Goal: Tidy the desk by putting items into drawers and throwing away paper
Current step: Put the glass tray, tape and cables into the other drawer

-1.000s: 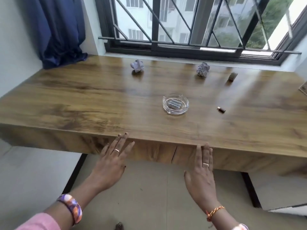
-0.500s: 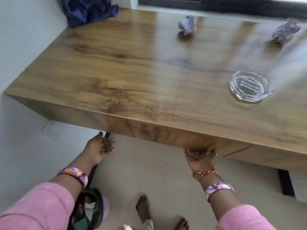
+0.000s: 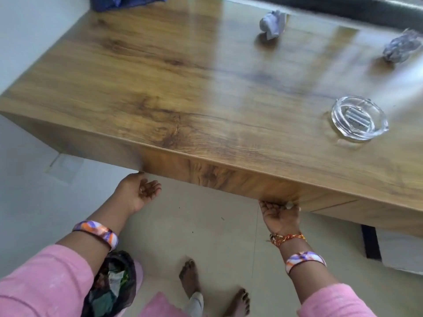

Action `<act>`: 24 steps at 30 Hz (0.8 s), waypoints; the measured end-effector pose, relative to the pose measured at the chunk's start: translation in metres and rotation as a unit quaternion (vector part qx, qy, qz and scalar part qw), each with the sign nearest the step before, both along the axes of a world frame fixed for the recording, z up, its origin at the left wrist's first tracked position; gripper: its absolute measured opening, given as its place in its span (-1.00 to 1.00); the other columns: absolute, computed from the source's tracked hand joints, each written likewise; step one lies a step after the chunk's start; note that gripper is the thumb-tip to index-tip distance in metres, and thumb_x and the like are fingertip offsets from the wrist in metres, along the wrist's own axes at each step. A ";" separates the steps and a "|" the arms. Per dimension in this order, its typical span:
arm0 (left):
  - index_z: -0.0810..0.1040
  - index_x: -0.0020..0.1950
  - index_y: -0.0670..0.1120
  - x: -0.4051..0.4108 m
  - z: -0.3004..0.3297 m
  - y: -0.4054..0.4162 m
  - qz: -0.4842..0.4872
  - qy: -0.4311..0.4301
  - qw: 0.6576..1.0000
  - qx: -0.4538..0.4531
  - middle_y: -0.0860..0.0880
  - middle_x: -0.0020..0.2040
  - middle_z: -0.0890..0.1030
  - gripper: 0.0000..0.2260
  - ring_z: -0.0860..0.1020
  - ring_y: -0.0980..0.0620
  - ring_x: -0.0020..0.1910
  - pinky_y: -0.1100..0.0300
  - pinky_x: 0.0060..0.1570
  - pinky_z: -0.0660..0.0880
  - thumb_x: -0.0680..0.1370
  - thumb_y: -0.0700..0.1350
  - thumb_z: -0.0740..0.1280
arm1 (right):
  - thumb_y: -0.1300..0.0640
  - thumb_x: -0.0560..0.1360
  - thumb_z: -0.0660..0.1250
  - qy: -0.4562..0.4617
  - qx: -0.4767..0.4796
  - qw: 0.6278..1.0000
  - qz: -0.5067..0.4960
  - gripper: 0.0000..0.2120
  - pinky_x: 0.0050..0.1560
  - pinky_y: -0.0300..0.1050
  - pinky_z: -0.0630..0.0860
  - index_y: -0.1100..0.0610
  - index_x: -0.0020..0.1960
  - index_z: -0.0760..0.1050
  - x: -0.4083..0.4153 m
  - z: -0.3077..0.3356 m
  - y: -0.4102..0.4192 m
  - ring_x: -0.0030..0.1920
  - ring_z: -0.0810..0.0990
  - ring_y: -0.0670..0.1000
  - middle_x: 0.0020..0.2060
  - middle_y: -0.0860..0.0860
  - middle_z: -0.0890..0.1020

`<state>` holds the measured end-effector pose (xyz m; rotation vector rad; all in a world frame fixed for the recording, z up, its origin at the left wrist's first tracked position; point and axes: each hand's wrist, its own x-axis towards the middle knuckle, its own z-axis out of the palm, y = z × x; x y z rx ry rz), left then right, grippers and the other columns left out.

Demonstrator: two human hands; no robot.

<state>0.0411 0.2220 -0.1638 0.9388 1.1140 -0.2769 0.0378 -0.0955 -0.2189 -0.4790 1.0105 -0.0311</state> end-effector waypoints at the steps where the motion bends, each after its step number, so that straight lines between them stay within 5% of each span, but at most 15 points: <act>1: 0.34 -0.16 -0.22 0.000 -0.004 0.002 0.026 0.001 0.999 -0.021 -0.21 -0.16 0.47 -0.71 0.50 -0.09 -0.20 0.11 -0.03 0.48 0.65 -0.06 0.05 | -0.14 0.59 -0.14 -0.001 -0.001 1.000 0.007 -0.42 0.19 0.10 0.40 0.17 0.45 0.24 0.000 -0.004 -0.002 0.37 0.38 0.15 0.37 0.15 0.41; 5: 0.29 0.34 -0.23 0.001 -0.019 0.003 0.086 -0.015 0.992 -0.088 -0.23 0.22 0.44 -0.46 0.41 -0.16 0.32 -0.02 0.31 0.31 0.62 0.17 -0.08 | -0.14 0.58 -0.10 0.017 -0.014 0.999 0.033 -0.44 -0.03 0.07 0.46 0.15 0.43 0.28 -0.002 -0.015 -0.008 0.36 0.41 0.14 0.36 0.14 0.43; 7: 0.19 0.47 -0.22 0.012 -0.023 -0.001 0.098 -0.037 0.988 -0.110 -0.21 0.21 0.47 -0.32 0.32 -0.16 0.41 -0.08 0.37 0.24 0.58 0.27 -0.14 | -0.11 0.57 -0.05 0.034 -0.021 0.998 0.038 -0.47 0.01 0.07 0.46 0.13 0.41 0.32 0.004 -0.012 -0.009 0.32 0.45 0.13 0.35 0.11 0.45; 11: 0.35 0.42 -0.05 0.037 -0.025 -0.021 0.178 -0.076 0.972 -0.130 -0.13 0.24 0.51 -0.26 0.43 -0.11 0.32 -0.09 0.26 0.38 0.50 0.38 -0.19 | 0.00 0.58 -0.01 0.083 -0.033 0.995 0.043 -0.63 0.13 0.04 0.42 0.13 0.16 0.48 0.021 -0.002 -0.007 0.02 0.56 0.12 0.33 0.08 0.47; 15: 0.34 0.42 0.00 0.042 -0.029 -0.030 0.212 -0.072 0.971 -0.078 -0.09 0.35 0.48 -0.21 0.48 -0.11 0.26 -0.08 0.14 0.47 0.45 0.43 -0.25 | 0.02 0.60 -0.08 0.126 -0.035 0.990 0.059 -0.58 0.16 0.08 0.39 0.19 0.20 0.46 0.024 0.005 -0.005 0.32 0.44 0.12 0.33 0.12 0.46; 18: 0.29 0.45 -0.02 0.040 -0.030 -0.030 0.204 -0.064 0.976 -0.051 -0.10 0.39 0.43 -0.25 0.44 -0.11 0.32 -0.07 0.07 0.45 0.48 0.39 -0.24 | 0.00 0.60 -0.09 0.111 -0.029 0.991 0.069 -0.55 0.20 0.11 0.36 0.20 0.27 0.41 0.019 0.010 -0.007 0.36 0.39 0.14 0.36 0.15 0.42; 24: 0.16 0.51 -0.01 0.025 -0.025 -0.038 0.194 -0.072 0.978 0.003 -0.08 0.47 0.32 -0.38 0.35 -0.10 0.41 -0.06 0.28 0.37 0.57 0.26 -0.27 | 0.05 0.62 -0.14 0.064 -0.012 0.997 0.051 -0.61 0.25 0.11 0.33 0.15 -0.08 0.43 -0.008 0.013 0.000 0.31 0.42 0.13 0.22 0.14 0.50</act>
